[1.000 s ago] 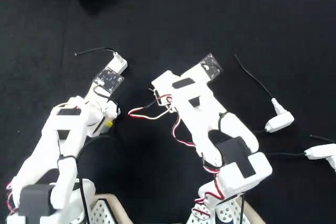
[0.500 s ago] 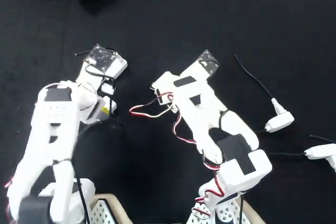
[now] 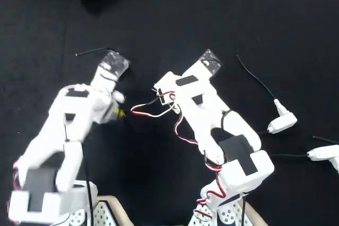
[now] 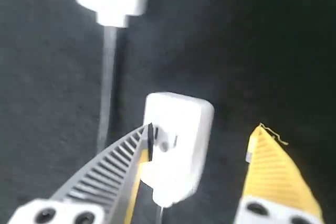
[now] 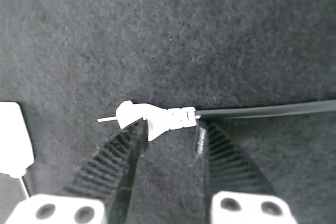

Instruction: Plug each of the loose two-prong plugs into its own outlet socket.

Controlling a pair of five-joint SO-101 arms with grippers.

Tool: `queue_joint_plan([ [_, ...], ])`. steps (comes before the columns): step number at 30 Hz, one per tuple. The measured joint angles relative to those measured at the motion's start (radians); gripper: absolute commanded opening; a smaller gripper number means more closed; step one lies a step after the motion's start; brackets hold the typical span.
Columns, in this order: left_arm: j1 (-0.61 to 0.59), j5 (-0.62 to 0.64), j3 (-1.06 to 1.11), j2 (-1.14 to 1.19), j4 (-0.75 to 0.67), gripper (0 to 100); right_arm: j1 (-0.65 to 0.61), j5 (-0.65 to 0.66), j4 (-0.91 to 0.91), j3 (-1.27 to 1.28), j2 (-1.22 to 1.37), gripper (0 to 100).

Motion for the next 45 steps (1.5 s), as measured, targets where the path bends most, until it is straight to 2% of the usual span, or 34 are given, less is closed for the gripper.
queue_joint_plan([
  [6, -0.044, 0.003, -0.224, 0.247, 0.137, 29, 0.0, 0.0, 0.0, 0.0, 0.0, 17.1],
  [15, -0.044, -0.075, -0.292, 0.272, 0.198, 5, 0.0, 0.0, 0.0, 0.0, 0.0, 17.1],
  [17, -0.049, -0.078, -0.308, 0.25, 0.238, 7, 0.0, 0.003, 0.0, 0.0, 0.0, 17.1],
  [21, -0.049, -0.078, -0.313, 0.141, 0.304, 20, 0.0, 0.003, 0.0, 0.0, 0.0, 17.1],
  [23, -0.046, -0.078, -0.292, 0.072, 0.318, 24, 0.0, 0.003, 0.0, 0.0, 0.0, 17.1],
  [32, 0.157, -0.049, 0.011, -0.203, 0.316, 24, 0.0, 0.008, 0.009, -0.005, 0.0, 17.1],
  [39, 0.173, -0.041, 0.12, -0.405, 0.311, 24, 0.002, 0.052, 0.081, -0.028, 0.0, 17.1],
  [45, 0.15, -0.041, 0.226, -0.436, 0.158, 24, 0.003, 0.052, 0.098, -0.038, 0.002, 17.1],
])
